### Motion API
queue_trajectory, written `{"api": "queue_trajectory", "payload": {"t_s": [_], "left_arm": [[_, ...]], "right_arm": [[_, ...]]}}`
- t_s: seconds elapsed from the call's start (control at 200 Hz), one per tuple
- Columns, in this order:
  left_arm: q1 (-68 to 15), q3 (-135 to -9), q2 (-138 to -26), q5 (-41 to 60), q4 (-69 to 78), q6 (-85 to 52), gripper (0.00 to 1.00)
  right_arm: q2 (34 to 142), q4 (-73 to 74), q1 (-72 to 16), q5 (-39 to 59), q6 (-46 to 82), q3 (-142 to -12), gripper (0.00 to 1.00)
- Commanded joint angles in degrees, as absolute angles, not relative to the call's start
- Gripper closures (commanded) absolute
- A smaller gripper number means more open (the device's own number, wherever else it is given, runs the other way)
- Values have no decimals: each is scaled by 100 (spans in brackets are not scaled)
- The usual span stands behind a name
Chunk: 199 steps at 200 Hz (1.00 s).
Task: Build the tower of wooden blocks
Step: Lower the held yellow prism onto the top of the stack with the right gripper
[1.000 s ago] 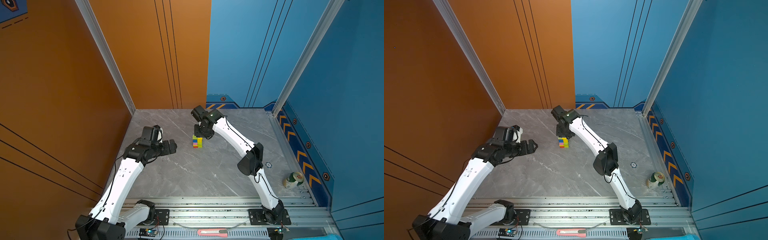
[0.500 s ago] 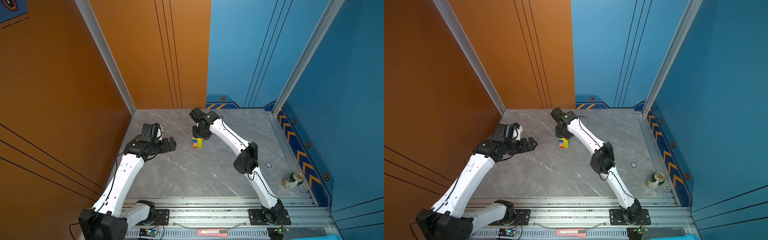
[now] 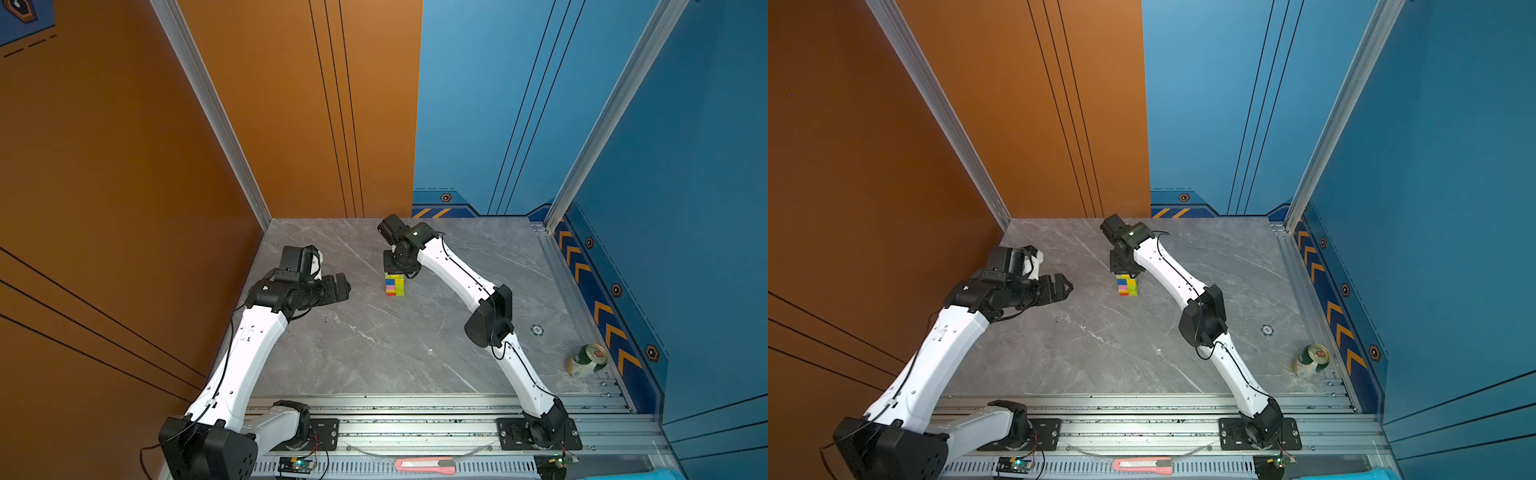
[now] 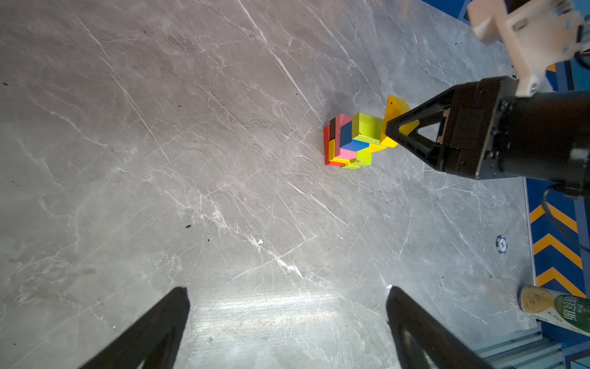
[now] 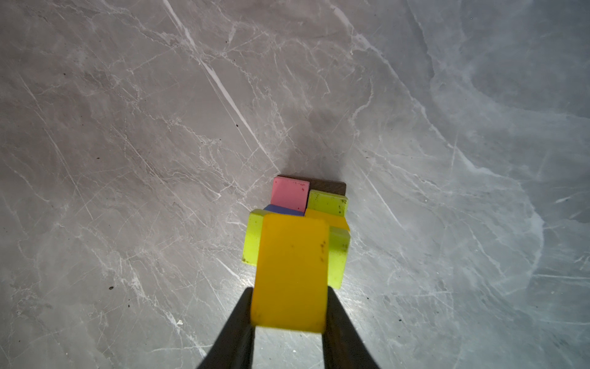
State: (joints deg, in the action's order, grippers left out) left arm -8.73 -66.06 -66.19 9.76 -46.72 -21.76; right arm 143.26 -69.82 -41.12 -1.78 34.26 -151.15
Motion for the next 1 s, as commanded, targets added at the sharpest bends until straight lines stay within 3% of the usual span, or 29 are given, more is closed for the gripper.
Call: {"api": "queue_trajectory", "payload": {"t_s": [0.0, 0.991], "left_arm": [[-792, -6802, -6623, 1094, -4846, -2004, 2], [-672, -6771, -6626, 1210, -4886, -1969, 2]], "right_arm": [[14423, -6943, -4113, -370, 3322, -15312, 66], [14537, -7127, -4152, -466, 3357, -15303, 65]]}}
